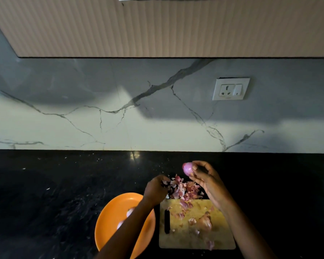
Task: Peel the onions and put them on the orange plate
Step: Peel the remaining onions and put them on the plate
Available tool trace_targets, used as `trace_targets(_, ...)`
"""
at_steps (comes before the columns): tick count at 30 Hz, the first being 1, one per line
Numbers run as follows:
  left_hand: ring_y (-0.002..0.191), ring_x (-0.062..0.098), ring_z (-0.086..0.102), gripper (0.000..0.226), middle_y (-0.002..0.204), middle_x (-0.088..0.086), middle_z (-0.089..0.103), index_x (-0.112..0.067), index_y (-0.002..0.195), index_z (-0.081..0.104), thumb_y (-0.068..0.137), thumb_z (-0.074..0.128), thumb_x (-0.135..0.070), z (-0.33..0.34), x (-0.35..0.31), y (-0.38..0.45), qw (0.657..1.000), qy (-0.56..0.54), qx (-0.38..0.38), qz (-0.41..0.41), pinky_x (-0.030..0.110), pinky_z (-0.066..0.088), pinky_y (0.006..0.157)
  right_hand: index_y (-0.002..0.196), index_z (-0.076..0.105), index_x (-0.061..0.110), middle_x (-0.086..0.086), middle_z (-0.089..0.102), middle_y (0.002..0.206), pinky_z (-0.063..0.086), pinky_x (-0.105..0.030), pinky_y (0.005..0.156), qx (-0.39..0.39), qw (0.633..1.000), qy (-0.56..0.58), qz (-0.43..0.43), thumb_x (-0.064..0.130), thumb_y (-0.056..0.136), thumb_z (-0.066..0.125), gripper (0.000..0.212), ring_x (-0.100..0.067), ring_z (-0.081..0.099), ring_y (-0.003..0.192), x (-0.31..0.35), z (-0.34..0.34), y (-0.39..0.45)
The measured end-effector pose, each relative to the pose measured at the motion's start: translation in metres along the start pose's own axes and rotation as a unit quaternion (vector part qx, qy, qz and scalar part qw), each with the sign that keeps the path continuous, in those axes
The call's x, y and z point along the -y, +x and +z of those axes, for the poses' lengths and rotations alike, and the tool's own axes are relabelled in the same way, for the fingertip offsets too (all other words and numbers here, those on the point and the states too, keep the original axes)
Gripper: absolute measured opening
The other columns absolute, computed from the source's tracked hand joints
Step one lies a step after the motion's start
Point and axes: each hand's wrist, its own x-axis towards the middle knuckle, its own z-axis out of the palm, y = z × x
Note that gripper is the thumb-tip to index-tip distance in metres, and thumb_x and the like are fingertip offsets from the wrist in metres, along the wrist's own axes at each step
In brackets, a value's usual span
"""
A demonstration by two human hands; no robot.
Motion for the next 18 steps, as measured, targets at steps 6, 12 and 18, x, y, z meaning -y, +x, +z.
trace_targets(6, 0.094, 0.015, 0.073, 0.014, 0.100, -0.001, 0.076, -0.021, 0.108, 0.072, 0.097, 0.065, -0.025, 0.008, -0.042, -0.013, 0.966, -0.255, -0.017, 0.026, 0.038, 0.058, 0.090, 0.121, 0.064, 0.012, -0.007, 0.074, 0.116, 0.055, -0.033, 0.091, -0.002, 0.999, -0.049, -0.014, 0.026, 0.080, 0.073, 0.044, -0.021, 0.071, 0.108, -0.003, 0.002, -0.004)
trace_targets(12, 0.098, 0.026, 0.074, 0.024, 0.101, 0.009, 0.077, -0.018, 0.112, 0.071, 0.089, 0.075, -0.017, 0.016, -0.053, -0.019, 0.927, -0.374, -0.031, 0.029, 0.045, 0.058, 0.093, 0.117, 0.065, 0.013, -0.006, 0.074, 0.115, 0.057, -0.038, 0.093, -0.017, 0.995, -0.085, -0.039, 0.036, 0.078, 0.077, 0.047, -0.020, 0.072, 0.107, -0.004, 0.005, -0.005)
trace_targets(18, 0.098, 0.029, 0.074, 0.026, 0.099, 0.011, 0.077, -0.010, 0.113, 0.071, 0.088, 0.075, -0.012, 0.013, -0.054, -0.025, 0.911, -0.410, -0.038, 0.038, 0.044, 0.057, 0.094, 0.114, 0.064, 0.007, -0.012, 0.073, 0.115, 0.059, -0.033, 0.088, -0.019, 0.997, -0.060, -0.040, 0.027, 0.084, 0.075, 0.038, -0.023, 0.072, 0.107, -0.006, 0.010, -0.004)
